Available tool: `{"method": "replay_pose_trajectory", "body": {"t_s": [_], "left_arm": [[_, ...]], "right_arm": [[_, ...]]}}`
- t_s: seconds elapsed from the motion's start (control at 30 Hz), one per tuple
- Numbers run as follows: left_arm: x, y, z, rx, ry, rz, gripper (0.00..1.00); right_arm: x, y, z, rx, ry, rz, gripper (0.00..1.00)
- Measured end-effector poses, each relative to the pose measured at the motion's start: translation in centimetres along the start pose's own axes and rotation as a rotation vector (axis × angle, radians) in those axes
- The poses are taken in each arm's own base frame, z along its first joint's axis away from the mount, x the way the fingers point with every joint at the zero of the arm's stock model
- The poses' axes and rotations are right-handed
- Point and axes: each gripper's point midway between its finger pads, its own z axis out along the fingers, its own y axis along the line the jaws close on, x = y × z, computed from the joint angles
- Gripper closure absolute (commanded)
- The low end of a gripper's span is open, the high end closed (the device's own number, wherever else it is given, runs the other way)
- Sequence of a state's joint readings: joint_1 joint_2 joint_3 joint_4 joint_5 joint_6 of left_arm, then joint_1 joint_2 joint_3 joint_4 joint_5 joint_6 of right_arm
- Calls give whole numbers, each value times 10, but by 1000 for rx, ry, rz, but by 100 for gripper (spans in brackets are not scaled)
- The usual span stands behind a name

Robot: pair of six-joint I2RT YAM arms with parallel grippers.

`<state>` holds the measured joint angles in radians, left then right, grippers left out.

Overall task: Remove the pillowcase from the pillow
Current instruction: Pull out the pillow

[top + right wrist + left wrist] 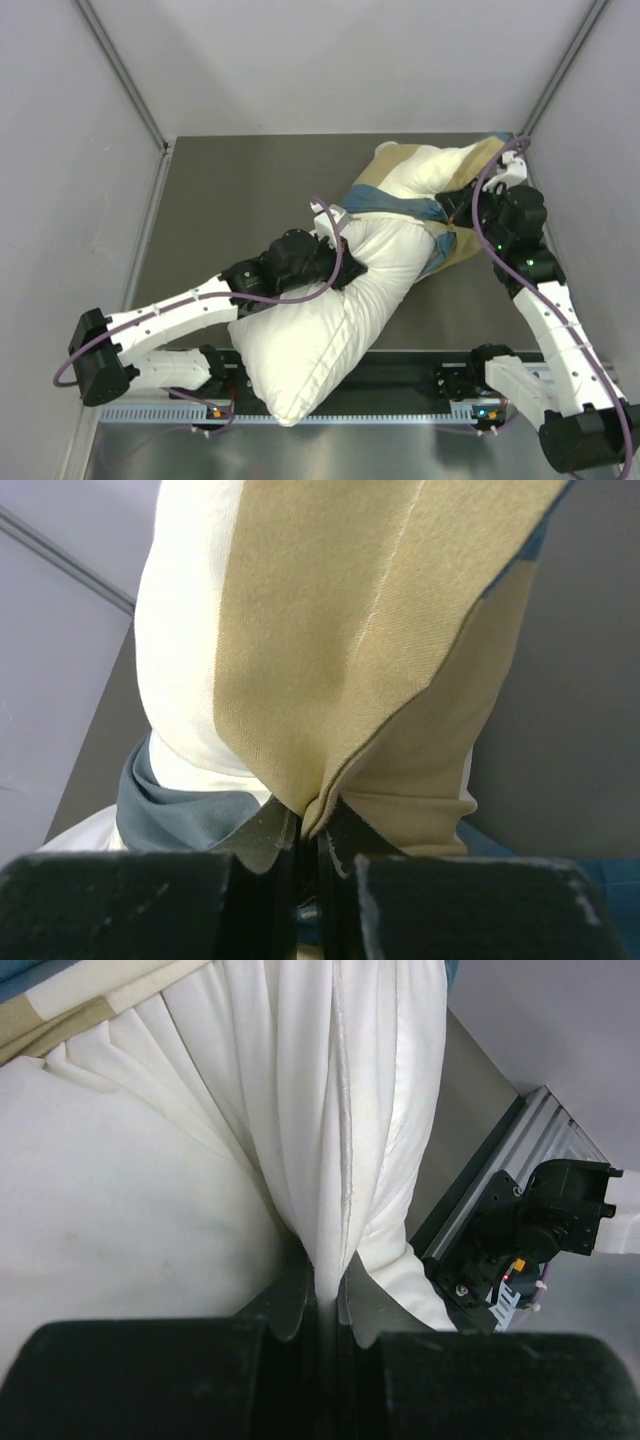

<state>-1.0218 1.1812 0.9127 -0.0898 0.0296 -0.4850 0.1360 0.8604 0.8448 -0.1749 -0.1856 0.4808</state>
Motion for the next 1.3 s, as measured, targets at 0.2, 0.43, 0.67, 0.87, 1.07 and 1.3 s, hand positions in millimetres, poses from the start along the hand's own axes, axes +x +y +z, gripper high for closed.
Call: {"method": "replay_pose_trajectory", "body": {"t_s": [0.2, 0.43, 0.67, 0.87, 1.07, 1.3], "left_arm": [[-3, 5, -16, -16, -43, -12, 100], [-2, 9, -33, -32, -49, -24, 100], [16, 13, -64, -56, 16, -39, 100], [26, 14, -84, -63, 50, -46, 100], [25, 15, -89, -72, 42, -54, 100], [20, 10, -60, -76, 77, -53, 100]], "right_arm": [[-18, 2, 17, 23, 52, -2, 100], [-40, -14, 37, 78, 69, 5, 100], [-115, -77, 52, 330, -139, -45, 100], [-158, -113, 51, 481, -252, -84, 100], [-156, -98, 41, 425, -248, -97, 97], [-117, -33, -44, 226, -288, -58, 26]]}}
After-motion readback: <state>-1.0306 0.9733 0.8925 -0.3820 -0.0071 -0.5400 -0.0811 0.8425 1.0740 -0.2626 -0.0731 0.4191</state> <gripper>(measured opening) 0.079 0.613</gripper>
